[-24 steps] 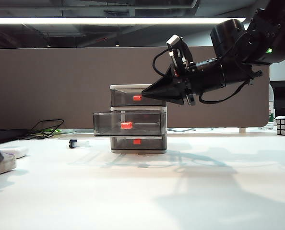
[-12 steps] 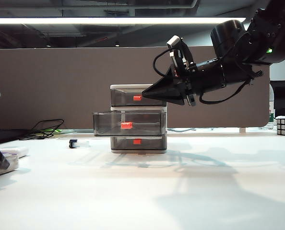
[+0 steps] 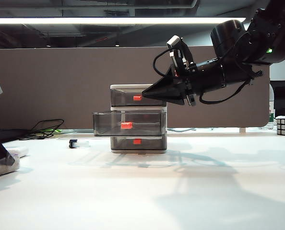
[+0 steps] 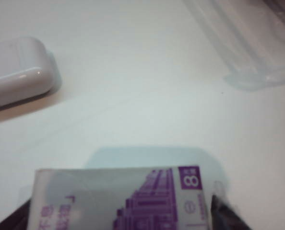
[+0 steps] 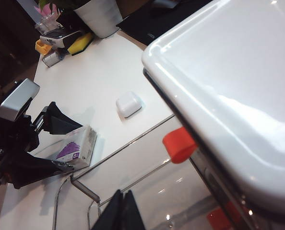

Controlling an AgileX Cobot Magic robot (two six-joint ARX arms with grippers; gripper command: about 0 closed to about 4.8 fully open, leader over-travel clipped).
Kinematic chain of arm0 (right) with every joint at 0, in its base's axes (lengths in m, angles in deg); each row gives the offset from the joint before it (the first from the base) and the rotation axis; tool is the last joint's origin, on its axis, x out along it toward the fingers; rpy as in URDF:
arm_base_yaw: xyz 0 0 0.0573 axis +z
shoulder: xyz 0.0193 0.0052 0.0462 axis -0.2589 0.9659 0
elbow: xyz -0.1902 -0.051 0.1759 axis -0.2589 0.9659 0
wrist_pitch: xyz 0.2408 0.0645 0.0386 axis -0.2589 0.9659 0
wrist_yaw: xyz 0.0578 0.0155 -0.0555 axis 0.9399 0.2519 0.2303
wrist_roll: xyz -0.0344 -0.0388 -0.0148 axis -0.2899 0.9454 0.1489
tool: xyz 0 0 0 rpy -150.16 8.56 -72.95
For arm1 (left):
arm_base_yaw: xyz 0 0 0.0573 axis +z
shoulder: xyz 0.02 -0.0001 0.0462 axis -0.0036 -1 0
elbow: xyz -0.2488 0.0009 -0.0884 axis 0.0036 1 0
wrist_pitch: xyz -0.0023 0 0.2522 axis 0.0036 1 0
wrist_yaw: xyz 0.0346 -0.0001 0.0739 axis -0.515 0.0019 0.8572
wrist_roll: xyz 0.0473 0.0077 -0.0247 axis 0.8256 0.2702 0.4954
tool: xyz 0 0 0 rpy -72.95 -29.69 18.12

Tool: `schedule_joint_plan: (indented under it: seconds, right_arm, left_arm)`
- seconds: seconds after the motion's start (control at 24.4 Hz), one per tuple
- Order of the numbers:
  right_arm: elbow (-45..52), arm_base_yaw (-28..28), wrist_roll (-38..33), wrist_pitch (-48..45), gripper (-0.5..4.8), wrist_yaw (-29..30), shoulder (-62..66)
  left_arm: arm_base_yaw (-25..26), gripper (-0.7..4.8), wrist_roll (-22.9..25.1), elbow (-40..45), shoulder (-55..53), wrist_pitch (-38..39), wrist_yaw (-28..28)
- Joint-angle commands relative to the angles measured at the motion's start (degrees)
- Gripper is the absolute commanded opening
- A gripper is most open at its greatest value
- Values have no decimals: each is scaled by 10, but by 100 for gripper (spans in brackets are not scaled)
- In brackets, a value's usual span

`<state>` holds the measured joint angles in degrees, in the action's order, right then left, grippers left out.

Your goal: Open the second layer of the drawer on the table, pick up a pack of napkins on the table and put it in, and finally close the drawer.

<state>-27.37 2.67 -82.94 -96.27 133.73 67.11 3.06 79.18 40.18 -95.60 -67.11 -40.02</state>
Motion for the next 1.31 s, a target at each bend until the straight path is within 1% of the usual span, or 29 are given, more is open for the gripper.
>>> schedule_joint_plan:
  seconds: [0.04,0.12,0.29,0.49,0.94,0.99,1.03,1.31]
  right_arm:
    - [-3,0,6,-6,-5,1,-2]
    - [-3,0,6,-6,-5,1,-2]
    - [-3,0,8,-6,-5,-1,-2]
    - [-3,0,8,-6,-5,-1,-2]
    - [-3,0,8,-6,-5,0,-2]
    - [-3,0,8,-6,-5,0,-2]
    - [-3,0,8,-6,-5,-1,-2]
    - [-3,0,8,-6,-5,-1,-2]
  left_arm:
    - [1,479,-18,-6,-12,-11,-9]
    - [0,479,-21,-7,-20,-16,-18]
    - [0,479,-18,-8,-30,-24,-18]
    - [0,479,6,-8,-30,-21,-16]
    - [0,479,12,-8,-30,-26,-17]
    - [0,461,12,-8,-30,-30,-22]
    - [0,455,12,-8,-30,-33,-27]
    - [0,451,10,-8,-30,-50,-31]
